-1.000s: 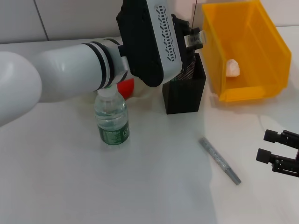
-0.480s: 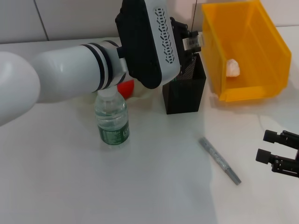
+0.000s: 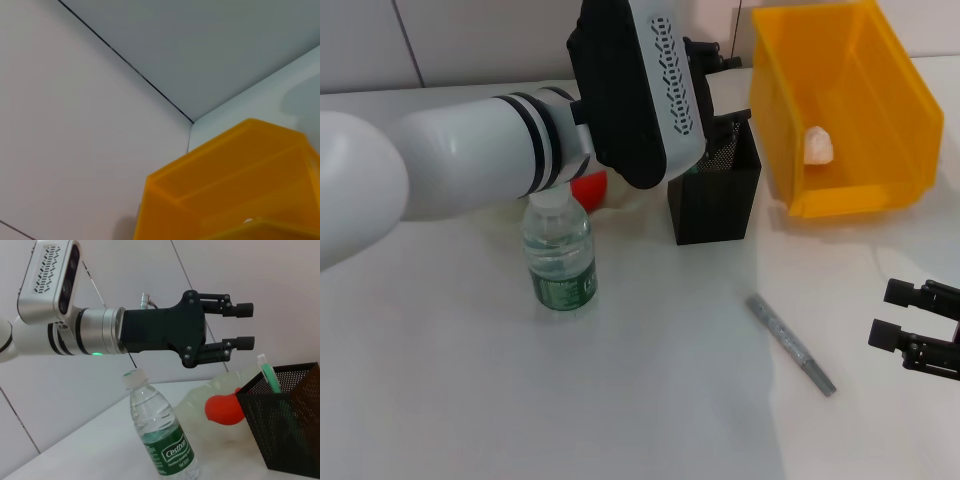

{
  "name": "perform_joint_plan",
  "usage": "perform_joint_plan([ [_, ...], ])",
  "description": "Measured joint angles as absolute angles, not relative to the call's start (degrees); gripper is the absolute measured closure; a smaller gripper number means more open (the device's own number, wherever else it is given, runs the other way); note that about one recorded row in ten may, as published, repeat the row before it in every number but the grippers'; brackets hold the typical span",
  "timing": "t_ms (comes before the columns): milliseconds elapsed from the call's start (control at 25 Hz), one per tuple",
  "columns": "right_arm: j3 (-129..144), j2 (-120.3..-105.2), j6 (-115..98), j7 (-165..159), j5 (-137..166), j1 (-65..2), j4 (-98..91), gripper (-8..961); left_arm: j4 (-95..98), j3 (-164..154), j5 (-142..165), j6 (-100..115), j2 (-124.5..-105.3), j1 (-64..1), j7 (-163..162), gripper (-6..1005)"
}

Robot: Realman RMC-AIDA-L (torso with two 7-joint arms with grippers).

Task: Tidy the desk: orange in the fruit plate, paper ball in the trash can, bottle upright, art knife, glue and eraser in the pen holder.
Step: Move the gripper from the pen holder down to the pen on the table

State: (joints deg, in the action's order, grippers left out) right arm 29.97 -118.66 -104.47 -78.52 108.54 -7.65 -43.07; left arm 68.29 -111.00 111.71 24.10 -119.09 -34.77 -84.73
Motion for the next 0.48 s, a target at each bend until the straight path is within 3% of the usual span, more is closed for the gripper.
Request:
perform_joint_plan([
  [80, 29.96, -118.65, -104.50, -78.53, 108.55, -7.63, -43.06, 179, 69.11, -110.90, 111.70, 23.84, -119.09, -34.44, -84.70, 528],
  [320, 29.93, -118.65, -104.65, -78.56, 108.42, -7.62, -43.06, 180, 75.16, -105.27, 105.13, 28.00, -118.89, -32.60, -87.36, 526],
  [480, 29.68, -118.51, -104.80, -78.57, 108.05, -7.63, -43.21, 180, 72.83, -86.26, 86.06, 53.56, -118.62, -34.69, -86.40, 524],
])
